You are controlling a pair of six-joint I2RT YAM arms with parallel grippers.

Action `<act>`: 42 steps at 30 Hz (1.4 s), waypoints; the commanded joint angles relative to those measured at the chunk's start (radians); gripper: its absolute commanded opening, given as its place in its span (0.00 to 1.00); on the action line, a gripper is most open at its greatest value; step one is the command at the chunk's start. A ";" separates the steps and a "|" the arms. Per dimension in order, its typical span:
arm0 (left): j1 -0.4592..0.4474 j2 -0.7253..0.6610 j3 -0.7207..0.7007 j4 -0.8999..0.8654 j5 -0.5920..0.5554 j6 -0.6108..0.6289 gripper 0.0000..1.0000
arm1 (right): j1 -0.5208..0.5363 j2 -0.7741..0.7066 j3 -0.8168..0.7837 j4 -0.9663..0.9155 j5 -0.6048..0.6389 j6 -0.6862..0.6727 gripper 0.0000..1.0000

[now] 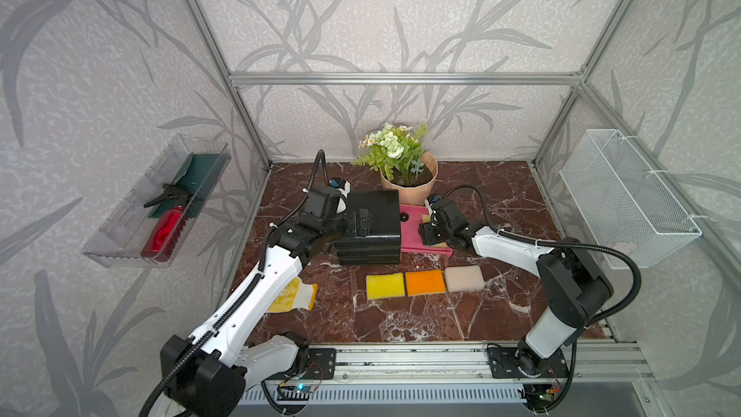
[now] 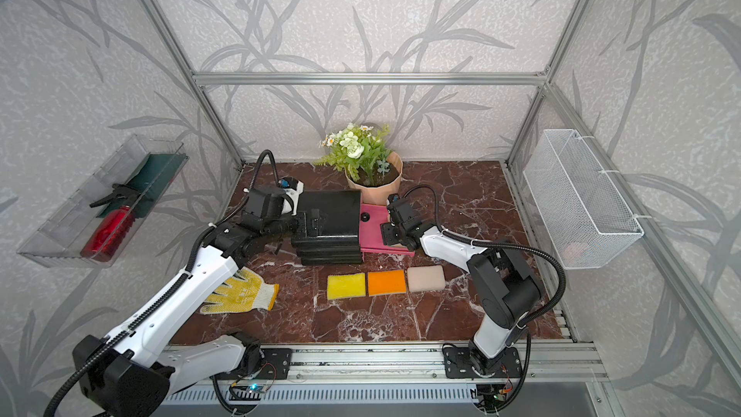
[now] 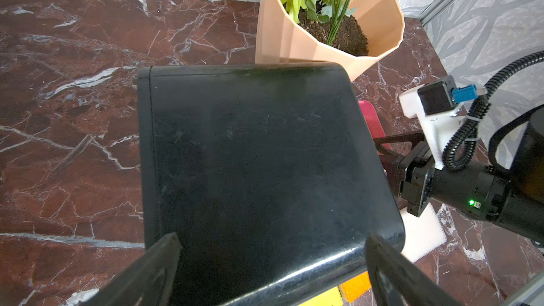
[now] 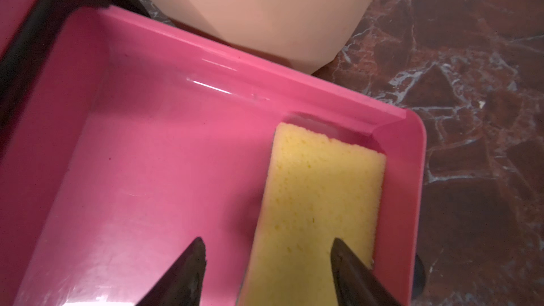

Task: Take the sponge out of the drawer
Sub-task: Pick up the sponge from the drawer.

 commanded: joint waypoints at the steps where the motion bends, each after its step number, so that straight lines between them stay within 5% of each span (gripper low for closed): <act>1: 0.009 -0.018 -0.010 0.016 0.014 0.001 0.97 | 0.016 0.039 0.022 -0.015 0.049 0.010 0.61; 7: 0.017 -0.026 -0.011 0.018 0.015 -0.001 0.97 | 0.024 0.071 0.042 -0.080 0.099 0.049 0.49; 17: 0.035 -0.042 -0.012 0.018 0.026 -0.005 0.97 | 0.025 0.044 0.024 -0.066 0.051 0.052 0.01; 27: 0.039 -0.041 -0.014 0.033 0.090 0.004 0.97 | 0.026 -0.284 -0.066 0.001 -0.060 -0.046 0.00; 34: 0.028 -0.002 0.115 -0.053 0.349 -0.060 0.91 | 0.037 -0.596 -0.143 -0.096 -0.245 -0.280 0.00; 42: -0.155 0.084 0.331 -0.214 0.435 -0.150 0.88 | 0.151 -0.763 -0.144 -0.237 -0.236 -0.465 0.00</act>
